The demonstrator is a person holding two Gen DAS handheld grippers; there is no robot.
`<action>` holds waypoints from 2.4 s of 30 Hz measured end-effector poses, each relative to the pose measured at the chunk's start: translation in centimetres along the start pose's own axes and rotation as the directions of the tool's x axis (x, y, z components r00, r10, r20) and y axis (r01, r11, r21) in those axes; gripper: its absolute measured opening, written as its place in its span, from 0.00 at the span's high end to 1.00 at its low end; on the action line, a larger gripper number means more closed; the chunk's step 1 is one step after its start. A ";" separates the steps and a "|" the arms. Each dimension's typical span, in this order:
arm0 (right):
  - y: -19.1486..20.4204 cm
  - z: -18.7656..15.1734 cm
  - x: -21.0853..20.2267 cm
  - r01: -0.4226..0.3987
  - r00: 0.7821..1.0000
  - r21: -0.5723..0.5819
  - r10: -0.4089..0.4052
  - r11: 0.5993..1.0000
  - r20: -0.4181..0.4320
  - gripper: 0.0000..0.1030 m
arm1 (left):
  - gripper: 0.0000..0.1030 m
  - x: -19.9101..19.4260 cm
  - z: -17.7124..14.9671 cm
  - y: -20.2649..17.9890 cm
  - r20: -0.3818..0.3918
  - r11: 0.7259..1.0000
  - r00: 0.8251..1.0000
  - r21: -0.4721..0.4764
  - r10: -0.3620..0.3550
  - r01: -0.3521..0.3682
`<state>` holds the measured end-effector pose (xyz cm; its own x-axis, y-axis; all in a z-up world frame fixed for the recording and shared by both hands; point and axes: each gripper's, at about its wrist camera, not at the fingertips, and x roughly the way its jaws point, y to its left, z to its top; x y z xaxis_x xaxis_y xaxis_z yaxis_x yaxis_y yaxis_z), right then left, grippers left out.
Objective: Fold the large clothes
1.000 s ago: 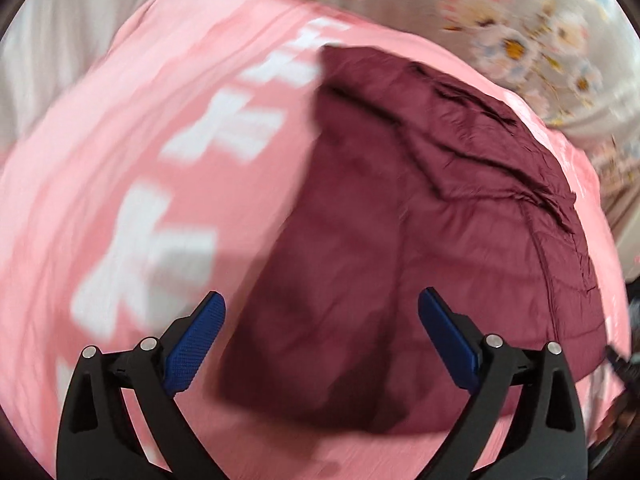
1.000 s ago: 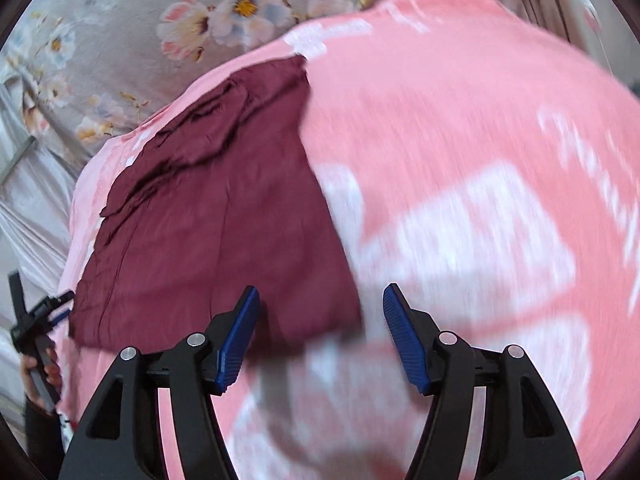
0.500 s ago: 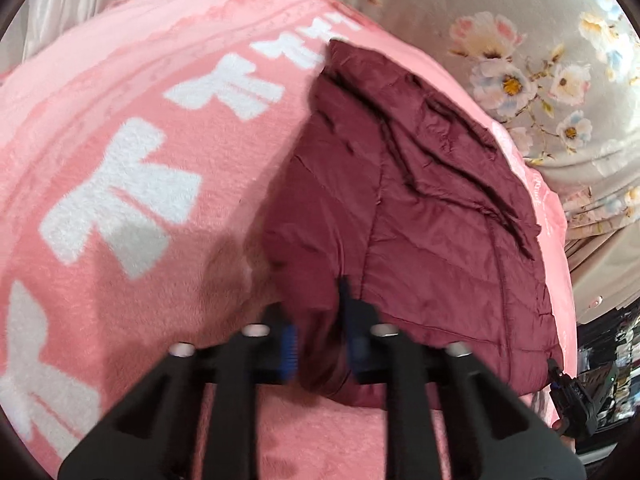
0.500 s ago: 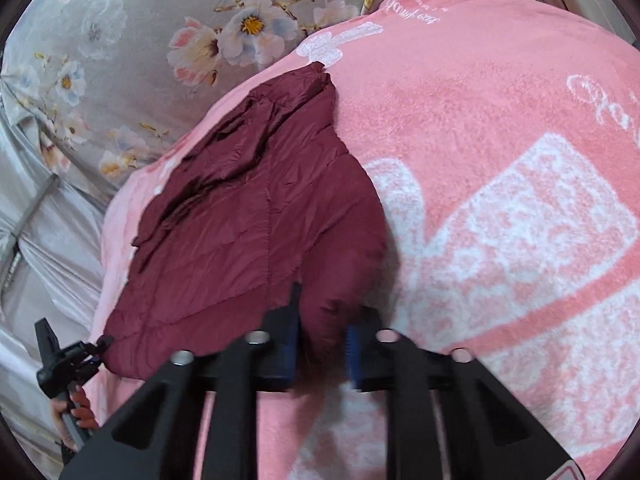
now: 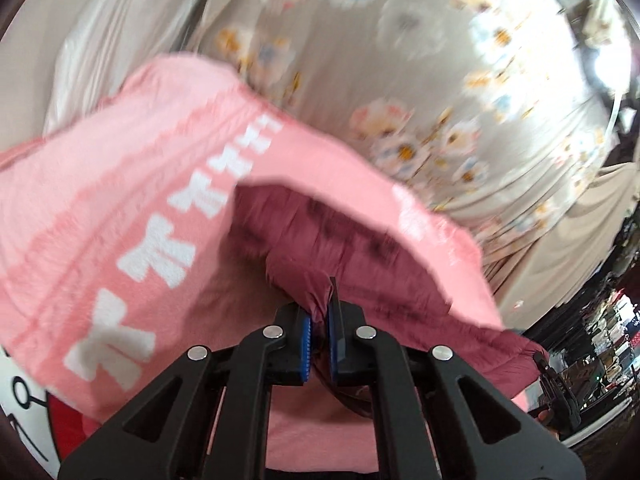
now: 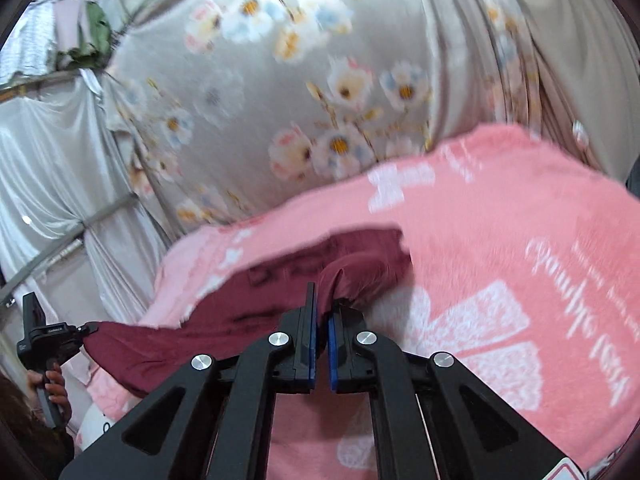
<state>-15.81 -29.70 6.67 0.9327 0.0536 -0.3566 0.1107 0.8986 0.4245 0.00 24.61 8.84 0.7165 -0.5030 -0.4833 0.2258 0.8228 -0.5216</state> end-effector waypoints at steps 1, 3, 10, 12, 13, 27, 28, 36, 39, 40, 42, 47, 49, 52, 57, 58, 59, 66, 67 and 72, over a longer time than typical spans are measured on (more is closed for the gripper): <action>0.5 0.8 -1.2 -0.010 0.999 -0.009 0.010 1.000 0.038 0.96 | 0.95 -0.9 0.4 -0.4 0.022 1.000 1.000 0.007 -0.008 0.008; 1.2 2.4 -2.2 -0.028 0.994 -0.016 0.030 0.999 0.102 0.96 | 0.95 -2.5 1.8 -2.2 0.082 0.999 0.997 0.049 -0.014 0.010; 1.4 8.3 5.6 -0.008 0.989 -0.011 0.010 1.000 0.146 0.96 | 0.94 4.9 7.1 -5.4 0.114 0.978 0.986 0.156 0.121 -0.138; 0.6 9.2 9.8 0.012 0.995 0.030 -0.015 0.999 0.103 0.96 | 0.94 9.8 8.6 -5.1 0.097 0.963 0.976 0.170 0.196 -0.211; 0.1 9.5 12.3 0.031 0.996 0.050 -0.035 0.998 0.078 0.96 | 0.94 12.1 9.1 -4.9 0.084 0.955 0.970 0.173 0.229 -0.241; -6.3 3.8 34.4 0.267 0.939 0.119 -0.230 0.956 -0.257 0.96 | 0.92 36.1 6.1 2.5 -0.164 0.833 0.830 0.272 0.533 -0.482; -6.4 3.6 34.9 0.274 0.934 0.116 -0.236 0.955 -0.267 0.96 | 0.91 36.5 5.9 2.7 -0.164 0.833 0.829 0.273 0.534 -0.482; -7.5 0.7 37.8 0.312 0.907 0.089 -0.269 0.946 -0.325 0.96 | 0.89 38.6 4.1 4.1 -0.149 0.837 0.838 0.271 0.525 -0.476; -7.6 0.3 38.1 0.326 0.901 0.085 -0.282 0.942 -0.329 0.96 | 0.88 38.7 3.9 4.2 -0.135 0.842 0.846 0.261 0.515 -0.471; -7.7 0.2 38.2 0.329 0.901 0.088 -0.284 0.940 -0.329 0.97 | 0.88 38.7 3.9 4.4 -0.134 0.847 0.850 0.253 0.509 -0.467; -8.0 0.1 38.2 0.327 0.902 0.102 -0.279 0.939 -0.329 0.96 | 0.87 38.7 3.9 4.6 -0.134 0.854 0.856 0.241 0.500 -0.461; -8.5 0.6 37.6 0.268 0.925 0.155 -0.210 0.951 -0.317 0.86 | 0.82 37.2 4.8 5.6 -0.132 0.894 0.889 0.162 0.438 -0.417; -8.9 1.4 35.8 0.210 0.952 0.233 -0.144 0.950 -0.272 0.73 | 0.68 35.0 5.8 5.7 -0.126 0.913 0.907 0.122 0.402 -0.388; -8.7 3.1 30.9 0.160 0.983 0.284 -0.126 0.945 -0.136 0.54 | 0.38 31.1 7.3 4.9 -0.045 0.904 0.908 0.118 0.418 -0.410; -2.3 4.6 29.1 0.127 0.983 0.069 -0.115 0.990 -0.145 0.54 | 0.38 27.5 9.6 0.5 0.005 0.910 0.922 0.157 0.387 -0.382; -1.0 4.3 29.7 0.109 0.980 0.040 -0.100 0.993 -0.171 0.54 | 0.38 28.1 9.6 -1.2 -0.022 0.923 0.937 0.181 0.349 -0.340; 1.1 3.8 31.1 0.078 0.973 -0.001 -0.076 0.997 -0.218 0.54 | 0.38 28.6 9.3 -2.5 -0.043 0.928 0.945 0.205 0.325 -0.310; 8.2 -0.6 39.5 0.027 0.897 -0.170 -0.099 0.985 -0.430 0.60 | 0.37 38.3 4.0 -9.0 -0.235 0.895 0.912 0.380 0.337 -0.233; 8.4 -1.0 40.6 0.041 0.887 -0.190 -0.123 0.981 -0.445 0.63 | 0.37 39.0 3.7 -9.0 -0.241 0.891 0.906 0.386 0.349 -0.240; 7.5 -2.3 43.9 0.078 0.851 -0.225 -0.182 0.971 -0.493 0.88 | 0.37 43.5 2.0 -7.7 -0.264 0.866 0.869 0.405 0.418 -0.293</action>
<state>25.15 -19.62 -7.74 0.6039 0.0965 -0.7912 0.1032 0.9748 0.1976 30.80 -3.07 -6.77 0.5431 -0.1631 -0.8237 0.2527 0.9672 -0.0248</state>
